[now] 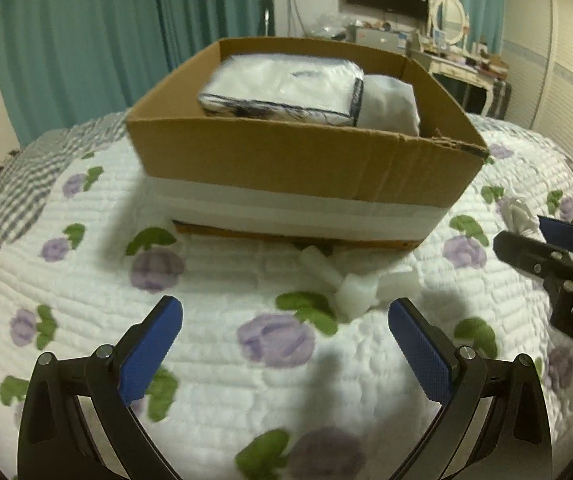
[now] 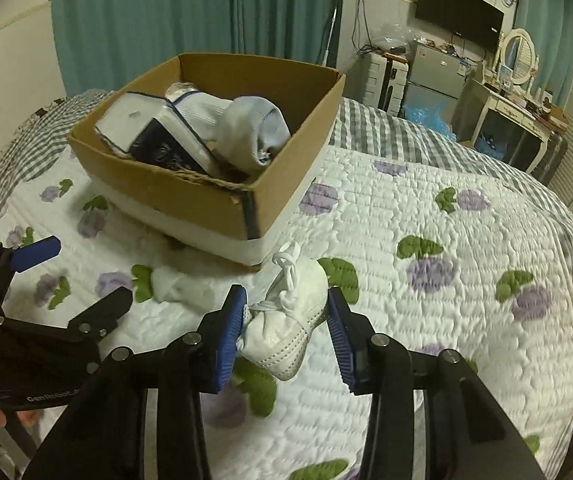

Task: Organize soft objects
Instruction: 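Grasp the white mesh item with the right gripper while the left grasps the white sock, then carry both held white items over the cardboard box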

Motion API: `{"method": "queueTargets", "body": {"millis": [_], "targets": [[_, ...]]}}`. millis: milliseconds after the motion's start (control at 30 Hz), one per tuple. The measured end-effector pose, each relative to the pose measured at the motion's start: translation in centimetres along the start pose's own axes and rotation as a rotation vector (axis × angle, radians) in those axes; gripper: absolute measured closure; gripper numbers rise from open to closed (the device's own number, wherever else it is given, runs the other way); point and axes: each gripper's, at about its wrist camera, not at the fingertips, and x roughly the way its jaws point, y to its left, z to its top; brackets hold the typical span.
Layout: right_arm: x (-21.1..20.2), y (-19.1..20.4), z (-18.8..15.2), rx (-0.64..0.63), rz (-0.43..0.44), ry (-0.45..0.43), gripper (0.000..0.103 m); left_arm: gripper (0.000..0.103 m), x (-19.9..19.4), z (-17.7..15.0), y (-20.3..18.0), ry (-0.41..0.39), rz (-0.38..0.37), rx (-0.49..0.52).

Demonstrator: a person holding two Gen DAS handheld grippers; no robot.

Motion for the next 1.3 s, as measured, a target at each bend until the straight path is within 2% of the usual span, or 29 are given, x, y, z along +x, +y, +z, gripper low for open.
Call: {"method": "queueTargets", "body": {"millis": [167,233,300,367,433,567,733,833,1033,1300], "targets": [[3.0,-1.5,-0.8,0.079,0.031,0.066,0.062,0.000,2.6,-0.1,-1.1,0.050,-0.030,-0.006],[3.6,-2.2,-0.9,0.111,0.046,0.091,0.062,0.007,3.4,-0.1,-1.6,0.059,-0.044,0.008],[3.7,-3.2,-0.8,0.156,0.074,0.098,0.062,0.007,4.0,0.0,-2.2,0.065,-0.052,0.030],[3.7,-3.7,-0.8,0.170,0.064,0.100,0.062,0.010,4.5,0.1,-2.8,0.064,-0.068,0.049],[3.6,-3.6,-0.7,0.157,0.044,0.099,0.062,0.024,5.1,0.2,-3.6,0.071,-0.088,0.079],[3.5,-3.0,-0.8,0.125,0.043,0.095,0.062,0.033,6.0,0.4,-4.4,0.086,-0.088,0.118],[3.3,-2.6,-1.3,0.098,0.032,0.093,0.062,0.065,5.2,0.2,-4.1,0.100,-0.146,0.107],[2.5,-2.3,-2.0,0.103,0.025,0.083,0.062,0.076,4.1,-0.3,-4.1,0.112,-0.155,0.106],[-0.8,-0.8,-2.9,0.110,0.028,0.020,0.062,0.078,0.9,-1.1,-2.4,0.106,-0.202,0.073],[-4.5,1.8,-3.7,0.056,0.003,-0.020,0.062,0.078,-4.4,-1.6,0.1,0.052,-0.185,0.097]]}}
